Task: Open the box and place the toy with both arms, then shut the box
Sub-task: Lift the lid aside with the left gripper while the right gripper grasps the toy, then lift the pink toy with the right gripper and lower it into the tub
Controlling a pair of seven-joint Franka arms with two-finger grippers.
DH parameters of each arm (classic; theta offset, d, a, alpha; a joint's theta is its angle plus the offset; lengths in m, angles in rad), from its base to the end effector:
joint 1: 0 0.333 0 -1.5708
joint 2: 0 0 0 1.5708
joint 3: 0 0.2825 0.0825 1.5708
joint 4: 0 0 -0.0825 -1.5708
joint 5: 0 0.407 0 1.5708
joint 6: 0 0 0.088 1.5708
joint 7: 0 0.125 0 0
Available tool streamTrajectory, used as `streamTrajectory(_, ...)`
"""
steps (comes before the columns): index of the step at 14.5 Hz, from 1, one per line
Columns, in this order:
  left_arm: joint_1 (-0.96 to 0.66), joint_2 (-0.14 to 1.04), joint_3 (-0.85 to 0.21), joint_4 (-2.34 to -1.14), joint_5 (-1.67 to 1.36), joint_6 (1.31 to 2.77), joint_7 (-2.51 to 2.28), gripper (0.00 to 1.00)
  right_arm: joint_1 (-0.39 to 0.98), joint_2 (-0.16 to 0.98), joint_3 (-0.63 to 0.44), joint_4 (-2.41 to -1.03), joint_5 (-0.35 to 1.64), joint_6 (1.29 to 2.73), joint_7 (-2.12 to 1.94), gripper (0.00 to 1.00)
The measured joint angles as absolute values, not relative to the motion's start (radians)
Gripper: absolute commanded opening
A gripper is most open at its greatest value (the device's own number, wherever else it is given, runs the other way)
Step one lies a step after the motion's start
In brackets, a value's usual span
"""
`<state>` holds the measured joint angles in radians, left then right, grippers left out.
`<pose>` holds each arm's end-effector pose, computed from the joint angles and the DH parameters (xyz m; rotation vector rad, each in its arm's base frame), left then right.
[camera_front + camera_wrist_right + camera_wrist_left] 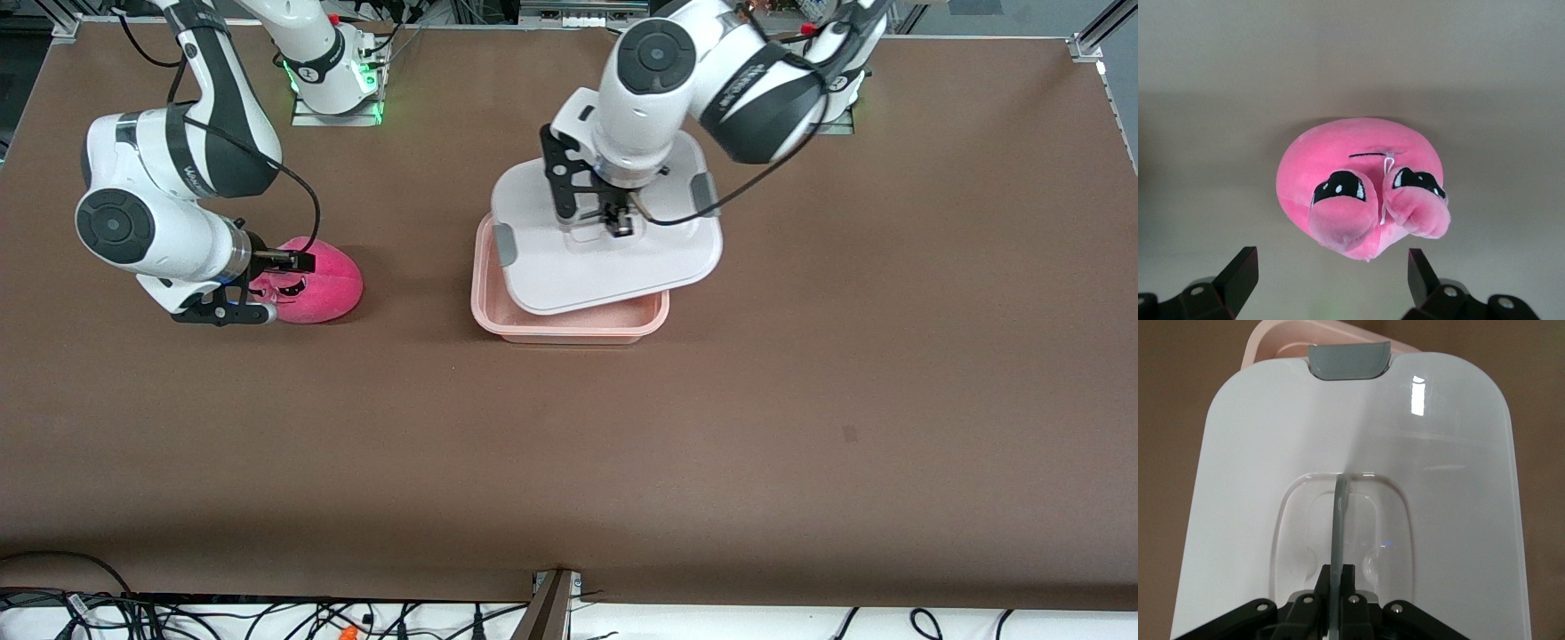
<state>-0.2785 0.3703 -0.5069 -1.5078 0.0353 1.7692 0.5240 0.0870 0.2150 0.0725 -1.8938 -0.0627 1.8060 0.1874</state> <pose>0.4949 -0.4415 0.4149 2.3980 -1.8118 -0.1218 0.5732 0.0852 0.3085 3.0157 -0.0050 -0.4408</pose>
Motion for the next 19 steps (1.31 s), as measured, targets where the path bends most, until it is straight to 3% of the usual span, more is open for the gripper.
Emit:
streamTrajectory(8,0.031,0.315,-0.502,-1.357,0.036,1.399,0.592,0.00,0.097,0.238,0.073,-1.921,-0.063,1.841,0.187,0.99)
streamTrajectory(11,0.156,0.307,-0.495,-1.297,0.036,1.351,0.730,0.00,0.097,0.262,0.073,-1.922,-0.086,1.867,0.187,0.97)
streamTrajectory(12,0.203,0.307,-0.494,-1.294,0.036,1.350,0.796,0.00,0.097,0.268,0.073,-1.922,-0.093,1.874,0.187,0.87)
streamTrajectory(16,0.334,0.315,-0.490,-1.294,0.047,1.349,1.088,0.00,0.097,0.274,0.072,-1.922,-0.097,1.877,0.187,0.12)
streamTrajectory(17,0.346,0.318,-0.490,-1.294,0.059,1.349,1.140,0.00,0.097,0.274,0.072,-1.922,-0.097,1.875,0.188,0.02)
streamTrajectory(19,0.353,0.334,-0.491,-1.295,0.074,1.349,1.200,0.00,0.097,0.274,0.073,-1.921,-0.097,1.873,0.207,0.00)
